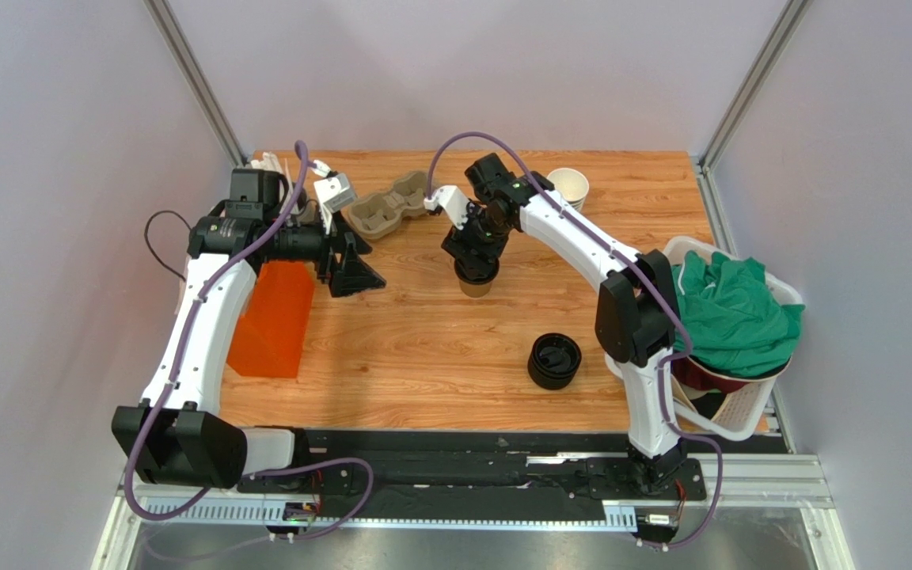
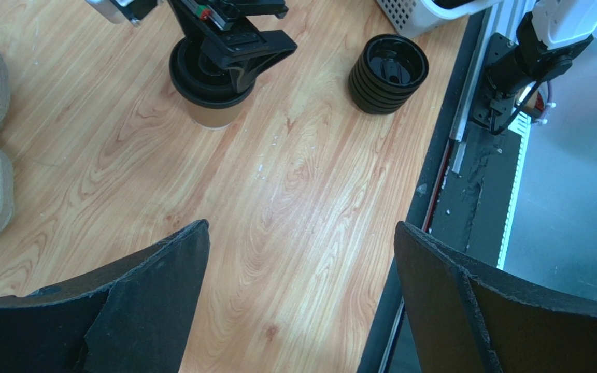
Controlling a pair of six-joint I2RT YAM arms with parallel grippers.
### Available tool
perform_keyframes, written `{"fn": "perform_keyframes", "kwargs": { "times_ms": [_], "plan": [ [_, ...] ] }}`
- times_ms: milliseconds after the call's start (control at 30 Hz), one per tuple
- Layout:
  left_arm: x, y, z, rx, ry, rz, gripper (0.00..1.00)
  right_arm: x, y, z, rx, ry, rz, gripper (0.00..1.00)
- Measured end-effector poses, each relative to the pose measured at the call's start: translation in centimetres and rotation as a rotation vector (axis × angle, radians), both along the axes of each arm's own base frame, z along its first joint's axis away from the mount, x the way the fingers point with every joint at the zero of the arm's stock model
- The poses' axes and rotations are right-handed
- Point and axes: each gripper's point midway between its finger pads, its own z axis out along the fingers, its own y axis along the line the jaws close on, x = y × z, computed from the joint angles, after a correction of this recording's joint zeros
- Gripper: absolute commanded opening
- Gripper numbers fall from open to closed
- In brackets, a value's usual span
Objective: Pack the takeout coffee
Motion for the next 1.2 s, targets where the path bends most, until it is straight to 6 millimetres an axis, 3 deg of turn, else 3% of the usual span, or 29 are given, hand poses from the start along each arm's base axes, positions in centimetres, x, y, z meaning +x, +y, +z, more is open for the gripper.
{"fn": "perform_keyframes", "kwargs": {
  "times_ms": [567, 967, 1200],
  "plan": [
    [0.2, 0.0, -0.4, -0.003, 0.002, 0.003, 0.97, 3.5, -3.8, 0.7, -0.068, -0.069, -0.694, 0.73],
    [0.5, 0.1, -0.7, 0.004, 0.002, 0.016, 0.96, 6.2, -4.2, 3.0, 0.076, -0.083, -0.976, 0.75],
    [0.7, 0.1, -0.8, 0.006, 0.002, 0.019, 0.96, 6.5, -4.2, 1.6, 0.12, -0.007, -1.089, 0.75]
  ]
}}
